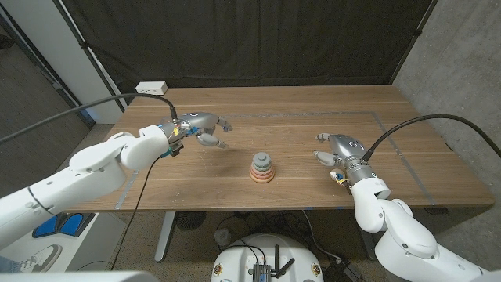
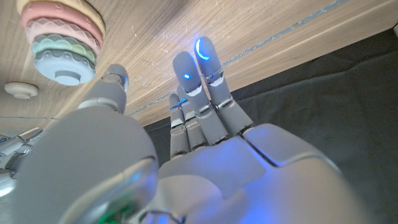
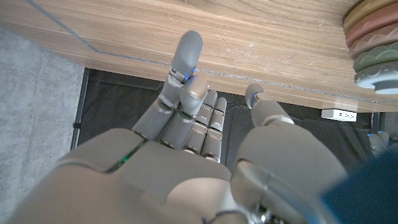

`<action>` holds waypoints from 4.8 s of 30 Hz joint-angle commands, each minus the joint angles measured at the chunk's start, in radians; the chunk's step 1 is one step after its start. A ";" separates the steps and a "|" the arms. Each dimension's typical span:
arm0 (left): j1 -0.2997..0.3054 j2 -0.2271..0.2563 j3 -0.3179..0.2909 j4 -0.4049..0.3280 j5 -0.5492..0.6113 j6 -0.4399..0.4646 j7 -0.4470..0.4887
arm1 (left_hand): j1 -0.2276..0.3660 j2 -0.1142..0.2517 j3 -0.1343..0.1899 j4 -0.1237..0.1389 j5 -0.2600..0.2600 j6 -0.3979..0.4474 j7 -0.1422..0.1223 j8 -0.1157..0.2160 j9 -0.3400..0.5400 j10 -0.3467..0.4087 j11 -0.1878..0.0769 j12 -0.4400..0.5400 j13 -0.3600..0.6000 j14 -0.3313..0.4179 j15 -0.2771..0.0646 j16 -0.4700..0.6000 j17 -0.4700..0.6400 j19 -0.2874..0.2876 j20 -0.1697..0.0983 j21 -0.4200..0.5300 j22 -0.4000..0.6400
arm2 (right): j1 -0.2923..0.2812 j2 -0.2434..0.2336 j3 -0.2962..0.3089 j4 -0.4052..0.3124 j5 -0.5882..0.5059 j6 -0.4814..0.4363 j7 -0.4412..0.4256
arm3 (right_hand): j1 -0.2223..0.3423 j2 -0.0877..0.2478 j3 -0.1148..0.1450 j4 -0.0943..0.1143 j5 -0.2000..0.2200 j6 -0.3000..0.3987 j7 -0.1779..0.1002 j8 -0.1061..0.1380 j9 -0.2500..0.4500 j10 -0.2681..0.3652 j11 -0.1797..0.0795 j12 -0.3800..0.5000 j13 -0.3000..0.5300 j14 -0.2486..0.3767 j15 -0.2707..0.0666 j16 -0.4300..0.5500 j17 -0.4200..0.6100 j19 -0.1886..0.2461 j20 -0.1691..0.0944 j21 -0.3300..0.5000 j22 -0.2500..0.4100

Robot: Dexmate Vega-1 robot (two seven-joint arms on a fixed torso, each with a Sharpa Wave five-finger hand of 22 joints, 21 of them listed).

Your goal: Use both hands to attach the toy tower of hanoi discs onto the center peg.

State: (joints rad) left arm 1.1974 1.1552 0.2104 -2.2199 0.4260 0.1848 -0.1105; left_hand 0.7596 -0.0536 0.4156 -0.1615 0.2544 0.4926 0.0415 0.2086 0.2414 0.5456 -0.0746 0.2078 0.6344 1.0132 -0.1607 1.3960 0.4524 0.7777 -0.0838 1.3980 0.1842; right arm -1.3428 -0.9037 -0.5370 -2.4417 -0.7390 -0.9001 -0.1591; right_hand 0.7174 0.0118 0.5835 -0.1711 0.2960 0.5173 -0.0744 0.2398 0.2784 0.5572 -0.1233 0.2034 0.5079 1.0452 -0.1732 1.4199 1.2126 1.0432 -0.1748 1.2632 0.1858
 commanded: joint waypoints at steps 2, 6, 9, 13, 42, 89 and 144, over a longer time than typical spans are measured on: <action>0.198 -0.009 -0.100 -0.039 -0.003 0.097 0.179 | 0.007 0.005 0.010 -0.004 0.005 0.011 -0.001 0.007 0.001 0.005 -0.004 0.006 -0.002 0.005 -0.058 0.005 0.003 0.010 -0.122 -0.001 0.003 | 0.008 -0.028 -0.021 -0.007 0.028 -0.022 -0.036 | -0.001 -0.017 0.004 0.002 0.008 -0.008 0.002 -0.007 0.003 -0.011 0.002 -0.001 0.005 -0.012 -0.043 -0.005 -0.003 -0.010 -0.043 -0.005 0.003; 0.220 -0.032 -0.101 -0.037 0.023 0.115 0.230 | 0.008 0.006 0.011 -0.004 0.005 0.014 -0.004 0.007 0.001 0.014 -0.006 0.009 -0.004 0.006 -0.058 0.007 0.006 0.009 -0.122 -0.001 0.004 | 0.001 -0.034 -0.018 -0.013 0.043 -0.025 -0.048 | 0.003 -0.019 0.005 0.000 0.009 -0.008 0.004 -0.007 0.003 -0.016 0.004 -0.002 0.008 -0.015 -0.043 -0.006 -0.002 -0.016 -0.043 -0.006 0.004; 0.237 -0.041 -0.106 -0.039 0.026 0.125 0.247 | 0.009 0.007 0.012 -0.004 0.005 0.018 -0.004 0.008 0.000 0.018 -0.006 0.009 -0.005 0.005 -0.058 0.008 0.007 0.008 -0.122 -0.001 0.004 | -0.011 -0.041 -0.012 -0.017 0.063 -0.023 -0.056 | 0.006 -0.021 0.005 0.000 0.009 -0.009 0.007 -0.007 0.003 -0.018 0.005 0.000 0.010 -0.028 -0.043 -0.016 -0.011 -0.021 -0.043 -0.006 0.005; 0.258 -0.050 -0.117 -0.047 0.027 0.137 0.258 | 0.014 0.008 0.015 -0.006 0.006 0.013 -0.008 0.005 0.000 0.008 -0.008 0.004 -0.007 0.001 -0.058 0.007 0.007 -0.001 -0.122 -0.004 0.004 | -0.020 -0.043 -0.004 -0.023 0.092 -0.031 -0.061 | 0.017 -0.020 0.004 0.000 0.010 -0.013 0.008 -0.009 0.002 -0.024 0.014 0.002 0.016 -0.012 -0.044 -0.002 0.002 -0.006 -0.044 0.014 0.021; 0.360 -0.135 -0.130 -0.030 0.015 0.177 0.370 | 0.019 0.010 0.022 -0.003 0.008 0.015 -0.012 0.000 -0.004 -0.004 -0.008 -0.001 -0.016 -0.037 -0.057 -0.002 0.009 -0.028 -0.103 -0.010 0.004 | 0.024 -0.111 -0.085 -0.039 0.118 -0.108 -0.071 | 0.038 -0.035 0.002 0.001 0.009 -0.059 0.032 -0.025 0.000 -0.120 0.033 -0.014 0.032 -0.016 -0.042 0.015 0.001 -0.031 -0.043 0.023 0.013; 0.391 -0.168 -0.187 -0.044 0.020 0.167 0.360 | 0.008 0.034 0.038 0.001 0.014 0.037 -0.010 0.003 -0.006 0.014 -0.011 0.002 -0.034 -0.043 -0.057 -0.003 0.013 -0.027 -0.095 -0.015 0.000 | 0.328 -0.244 -0.369 -0.083 0.200 -0.462 0.118 | 0.052 -0.053 -0.012 0.006 0.002 -0.133 0.047 -0.033 -0.014 -0.167 0.062 -0.003 0.027 -0.073 -0.043 -0.029 -0.020 -0.076 -0.041 0.029 0.007; 0.425 -0.207 -0.229 -0.047 0.005 0.107 0.340 | -0.010 0.066 0.063 0.000 0.021 0.059 -0.008 0.004 -0.006 0.035 -0.006 0.011 -0.030 -0.037 -0.057 0.000 0.022 -0.020 -0.093 -0.021 -0.001 | 0.451 -0.221 -0.505 -0.012 0.463 -0.496 -0.114 | 0.069 -0.061 -0.035 0.004 0.001 -0.136 0.042 -0.022 -0.020 -0.165 0.054 0.006 0.046 -0.088 -0.044 -0.055 -0.025 -0.095 -0.041 0.040 0.005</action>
State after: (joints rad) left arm 1.6123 0.9582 -0.0088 -2.2631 0.4325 0.3173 0.2375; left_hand 0.7477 0.0029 0.4694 -0.1601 0.2700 0.5462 0.0343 0.2086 0.2327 0.5717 -0.0842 0.2156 0.6003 0.9735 -0.1465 1.3959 0.4710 0.7542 -0.0785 1.3827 0.1815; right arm -0.9116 -1.1537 -0.9875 -2.4908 -0.2831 -1.3937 -0.2375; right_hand 0.7756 -0.0458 0.5512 -0.1671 0.2996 0.3839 -0.0267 0.2109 0.2553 0.3911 -0.0680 0.2041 0.5497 0.9558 -0.1376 1.3666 1.1851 0.9543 -0.1392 1.2982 0.1909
